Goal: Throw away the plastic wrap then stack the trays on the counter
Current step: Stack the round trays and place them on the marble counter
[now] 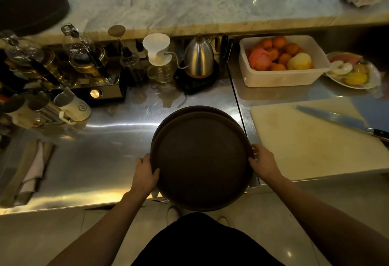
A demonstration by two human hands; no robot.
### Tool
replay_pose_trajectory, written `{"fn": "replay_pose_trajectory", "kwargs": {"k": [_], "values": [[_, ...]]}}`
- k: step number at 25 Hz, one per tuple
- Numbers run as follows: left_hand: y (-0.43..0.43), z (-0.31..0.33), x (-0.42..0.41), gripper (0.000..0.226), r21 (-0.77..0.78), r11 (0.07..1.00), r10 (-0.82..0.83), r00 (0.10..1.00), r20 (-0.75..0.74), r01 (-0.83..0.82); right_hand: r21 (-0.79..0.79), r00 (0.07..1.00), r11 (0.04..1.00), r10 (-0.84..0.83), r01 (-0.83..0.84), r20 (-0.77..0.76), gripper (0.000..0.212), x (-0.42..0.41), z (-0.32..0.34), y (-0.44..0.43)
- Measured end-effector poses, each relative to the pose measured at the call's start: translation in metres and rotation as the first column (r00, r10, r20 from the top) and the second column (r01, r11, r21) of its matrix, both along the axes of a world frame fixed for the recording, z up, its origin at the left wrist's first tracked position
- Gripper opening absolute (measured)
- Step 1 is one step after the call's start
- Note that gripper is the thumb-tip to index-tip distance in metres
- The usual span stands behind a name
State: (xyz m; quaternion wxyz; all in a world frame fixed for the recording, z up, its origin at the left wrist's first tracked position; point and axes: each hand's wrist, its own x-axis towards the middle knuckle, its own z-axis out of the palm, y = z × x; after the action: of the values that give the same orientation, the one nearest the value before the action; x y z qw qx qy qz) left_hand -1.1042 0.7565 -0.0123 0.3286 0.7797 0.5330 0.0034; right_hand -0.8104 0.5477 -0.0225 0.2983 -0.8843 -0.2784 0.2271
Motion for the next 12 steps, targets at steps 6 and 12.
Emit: {"fn": "replay_pose_trajectory", "kwargs": {"k": [6, 12], "values": [[-0.013, -0.007, -0.008, 0.045, -0.044, 0.996, 0.082, 0.995, 0.063, -0.079, -0.082, 0.997, 0.997, -0.018, 0.012, -0.072, 0.032, 0.002, -0.009, -0.021], [-0.01, -0.007, -0.003, 0.037, -0.013, 0.996, 0.088, 0.995, 0.041, -0.088, -0.124, 0.999, 0.992, 0.008, -0.013, -0.043, 0.024, 0.006, -0.012, -0.011]]}}
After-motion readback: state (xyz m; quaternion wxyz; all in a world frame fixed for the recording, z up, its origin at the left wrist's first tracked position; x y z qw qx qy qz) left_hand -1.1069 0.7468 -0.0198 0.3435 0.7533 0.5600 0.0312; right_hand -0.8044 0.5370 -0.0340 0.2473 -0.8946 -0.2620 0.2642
